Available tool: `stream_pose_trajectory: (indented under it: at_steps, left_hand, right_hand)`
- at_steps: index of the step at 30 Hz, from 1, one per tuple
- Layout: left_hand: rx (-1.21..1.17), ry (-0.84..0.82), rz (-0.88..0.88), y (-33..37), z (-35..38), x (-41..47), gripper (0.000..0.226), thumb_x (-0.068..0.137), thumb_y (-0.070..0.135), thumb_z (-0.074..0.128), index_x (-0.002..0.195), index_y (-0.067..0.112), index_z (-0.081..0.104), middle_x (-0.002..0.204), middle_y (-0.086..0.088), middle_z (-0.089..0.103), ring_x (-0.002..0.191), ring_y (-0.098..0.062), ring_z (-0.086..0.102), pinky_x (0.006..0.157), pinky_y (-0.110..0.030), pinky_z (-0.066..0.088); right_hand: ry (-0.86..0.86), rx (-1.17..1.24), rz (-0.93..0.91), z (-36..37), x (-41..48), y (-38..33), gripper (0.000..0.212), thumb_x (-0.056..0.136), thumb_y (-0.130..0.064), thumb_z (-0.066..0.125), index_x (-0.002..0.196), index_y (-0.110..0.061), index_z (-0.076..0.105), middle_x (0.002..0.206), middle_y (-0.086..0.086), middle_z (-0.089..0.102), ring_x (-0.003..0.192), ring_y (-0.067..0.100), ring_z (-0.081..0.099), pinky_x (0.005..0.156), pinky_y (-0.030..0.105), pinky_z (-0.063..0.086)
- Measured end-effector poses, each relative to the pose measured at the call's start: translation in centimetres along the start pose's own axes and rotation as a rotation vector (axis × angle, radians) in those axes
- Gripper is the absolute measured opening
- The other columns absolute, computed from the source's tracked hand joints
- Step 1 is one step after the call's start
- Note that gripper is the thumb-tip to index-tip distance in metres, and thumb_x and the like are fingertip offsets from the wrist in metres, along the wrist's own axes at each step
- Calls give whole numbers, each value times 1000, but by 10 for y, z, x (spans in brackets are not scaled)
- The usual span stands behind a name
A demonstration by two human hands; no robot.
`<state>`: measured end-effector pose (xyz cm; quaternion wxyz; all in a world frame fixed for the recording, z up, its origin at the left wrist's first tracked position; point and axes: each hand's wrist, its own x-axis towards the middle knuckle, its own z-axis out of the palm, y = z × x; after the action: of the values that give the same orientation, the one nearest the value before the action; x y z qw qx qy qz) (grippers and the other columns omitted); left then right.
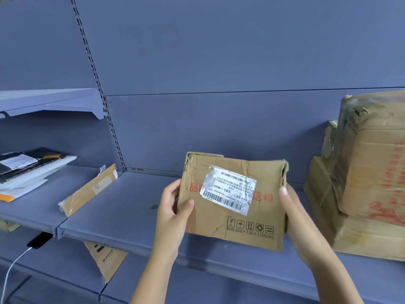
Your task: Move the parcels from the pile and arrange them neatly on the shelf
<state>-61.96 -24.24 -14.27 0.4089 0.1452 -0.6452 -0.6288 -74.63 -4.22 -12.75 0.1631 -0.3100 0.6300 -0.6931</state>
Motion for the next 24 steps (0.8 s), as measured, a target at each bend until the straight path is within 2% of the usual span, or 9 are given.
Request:
stream_pose_trajectory:
  at_steps: [3,6,8,11,13,15,18,21,24]
  left_hand:
    - [27,-10,6,-1,-5,3,47,91,-6,54,121,30,53,122,11,65,115,-5,58,92,-23,45]
    - [45,-30,0,-5,-7,3,45,91,-2,56,120,32,53,119,13,65,114,-5,58,88,-19,46]
    - [61,-44,-21,-4,-9,8,42,91,7,60,118,38,54,118,18,65,115,-3,57,85,-16,48]
    - [37,-70,-104,8,-14,27,48,81,41,67,126,49,50,129,15,58,121,-3,53,94,-25,45]
    - [68,-116,-110,19,-15,42,55,79,53,67,129,56,46,133,14,53,123,-2,51,97,-28,42]
    - [113,-170,-94,25,-12,55,47,84,50,64,127,57,47,132,16,55,120,-1,53,99,-28,41]
    - [142,-249,-120,23,0,65,26,94,40,55,116,53,57,118,17,66,108,-3,63,91,-30,48]
    - [84,-201,-151,15,7,65,13,95,39,53,102,41,64,108,9,72,102,-10,68,78,-25,53]
    - [61,-192,-142,13,7,65,12,96,38,52,101,38,63,106,10,72,100,-8,68,73,-21,52]
  right_hand:
    - [-50,5,13,4,2,9,73,82,-54,68,145,-44,31,129,-25,59,118,-4,57,96,30,45]
    - [-20,-14,16,4,7,18,72,85,-33,67,145,-47,28,129,-25,59,117,-3,57,98,30,47]
    - [-22,9,18,3,9,20,71,84,-33,65,144,-47,29,128,-25,60,116,-3,58,94,26,50]
    - [-39,48,22,0,9,24,73,82,-35,65,145,-46,30,128,-23,60,115,-3,59,80,12,52]
    - [-41,66,30,0,8,26,73,81,-36,66,144,-45,30,129,-22,61,116,-2,59,79,10,52]
    - [-41,81,33,-1,6,28,74,79,-39,66,143,-44,32,129,-20,61,117,1,59,81,13,53]
    - [-48,100,34,-3,6,27,72,79,-38,67,142,-44,34,129,-18,62,118,3,59,86,19,54]
    - [-46,104,32,-3,7,29,72,84,-38,71,144,-43,32,132,-18,60,121,4,57,97,31,48]
    - [-27,107,34,0,7,31,72,81,-40,70,143,-45,34,131,-19,60,119,2,58,96,32,47]
